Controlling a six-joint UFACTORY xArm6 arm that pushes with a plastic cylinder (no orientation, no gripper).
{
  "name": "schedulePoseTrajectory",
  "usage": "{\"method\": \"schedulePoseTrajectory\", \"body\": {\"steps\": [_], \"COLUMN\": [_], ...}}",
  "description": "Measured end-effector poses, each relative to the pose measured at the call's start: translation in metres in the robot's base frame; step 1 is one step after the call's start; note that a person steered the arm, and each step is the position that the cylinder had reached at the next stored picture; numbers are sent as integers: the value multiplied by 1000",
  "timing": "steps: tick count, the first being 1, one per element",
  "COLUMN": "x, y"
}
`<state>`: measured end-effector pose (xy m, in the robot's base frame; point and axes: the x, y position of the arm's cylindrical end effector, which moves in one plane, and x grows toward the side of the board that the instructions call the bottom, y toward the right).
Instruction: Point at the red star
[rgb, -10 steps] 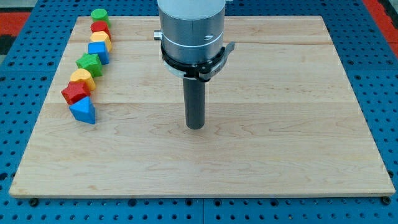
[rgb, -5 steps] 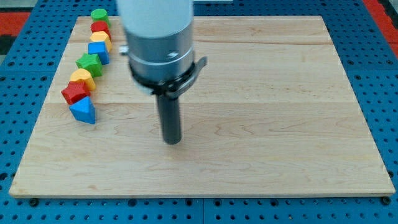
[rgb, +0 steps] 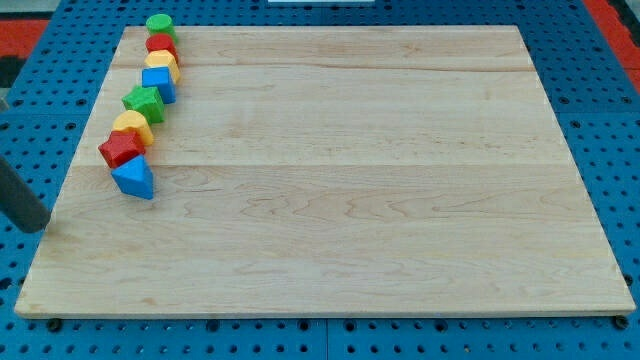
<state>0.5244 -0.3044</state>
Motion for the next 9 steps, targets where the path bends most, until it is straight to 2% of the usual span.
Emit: {"method": "schedulePoseTrajectory", "body": {"steps": [3, 5, 7, 9], "x": [-66, -66, -90, -88], "y": [22, 30, 25, 39]}}
